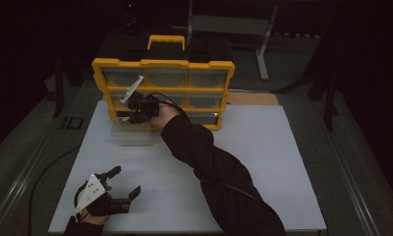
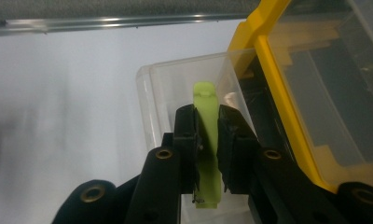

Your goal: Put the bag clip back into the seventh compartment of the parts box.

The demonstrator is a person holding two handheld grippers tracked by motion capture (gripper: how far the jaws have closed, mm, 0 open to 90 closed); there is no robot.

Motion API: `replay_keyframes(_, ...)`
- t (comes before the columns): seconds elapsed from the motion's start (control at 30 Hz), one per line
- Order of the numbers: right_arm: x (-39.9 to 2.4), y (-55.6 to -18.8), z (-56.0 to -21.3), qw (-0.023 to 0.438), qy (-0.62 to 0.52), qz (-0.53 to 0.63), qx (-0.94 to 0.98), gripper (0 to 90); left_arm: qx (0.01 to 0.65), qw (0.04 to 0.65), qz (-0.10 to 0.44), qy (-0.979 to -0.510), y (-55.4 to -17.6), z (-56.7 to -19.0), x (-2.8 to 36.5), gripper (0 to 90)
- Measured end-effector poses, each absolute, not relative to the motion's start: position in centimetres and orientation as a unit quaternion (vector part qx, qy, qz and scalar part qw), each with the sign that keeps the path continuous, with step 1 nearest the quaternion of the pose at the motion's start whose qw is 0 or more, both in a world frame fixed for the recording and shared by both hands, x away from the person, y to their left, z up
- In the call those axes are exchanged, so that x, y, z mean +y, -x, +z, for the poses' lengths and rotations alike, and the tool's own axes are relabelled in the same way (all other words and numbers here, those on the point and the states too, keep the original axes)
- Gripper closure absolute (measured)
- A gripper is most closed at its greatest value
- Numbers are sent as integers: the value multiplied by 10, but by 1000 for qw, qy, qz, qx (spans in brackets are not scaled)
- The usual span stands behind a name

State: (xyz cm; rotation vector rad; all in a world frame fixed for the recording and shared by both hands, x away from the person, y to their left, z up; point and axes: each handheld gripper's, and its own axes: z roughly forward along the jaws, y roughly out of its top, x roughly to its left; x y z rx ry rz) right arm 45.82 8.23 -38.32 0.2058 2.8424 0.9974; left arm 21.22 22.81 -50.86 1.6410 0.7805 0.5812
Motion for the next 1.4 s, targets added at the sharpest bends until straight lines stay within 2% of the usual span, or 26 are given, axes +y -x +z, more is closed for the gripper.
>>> replay_keyframes(0.4, 95, -463, -394, 66, -84, 328, 939, 785, 334, 584, 245, -698, -212, -509, 230, 48)
replay_keyframes(0.47, 96, -463, -396, 68, -82, 328, 939, 760, 334, 585, 245, -698, -212, -509, 230, 48)
replay_keyframes(0.5, 96, -463, -396, 68, -88, 330, 937, 620, 332, 584, 245, -698, -212, -509, 230, 48)
replay_keyframes(0.57, 96, -461, -395, 60, -106, 330, 936, 502, 332, 585, 245, -699, -212, -509, 230, 48)
replay_keyframes(0.6, 96, -461, -395, 60, -106, 330, 936, 502, 332, 585, 245, -699, -212, -509, 230, 48)
replay_keyframes(0.63, 96, -461, -395, 53, -115, 330, 935, 427, 332, 585, 244, -699, -212, -509, 230, 48)
replay_keyframes(0.67, 93, -459, -394, 51, -132, 339, 930, 245, 331, 585, 243, -699, -212, -509, 230, 48)
replay_keyframes(0.7, 91, -459, -394, 40, -135, 339, 930, 137, 331, 584, 243, -700, -212, -509, 230, 48)
replay_keyframes(0.73, 90, -460, -394, 23, -132, 344, 930, 85, 330, 584, 243, -700, -212, -509, 230, 48)
replay_keyframes(0.87, 82, -460, -392, -1, -150, 356, 922, 76, 330, 584, 241, -701, -212, -509, 229, 48)
replay_keyframes(1.4, 46, -448, -386, 18, -172, 371, 912, 77, 325, 580, 243, -706, -212, -510, 227, 48)
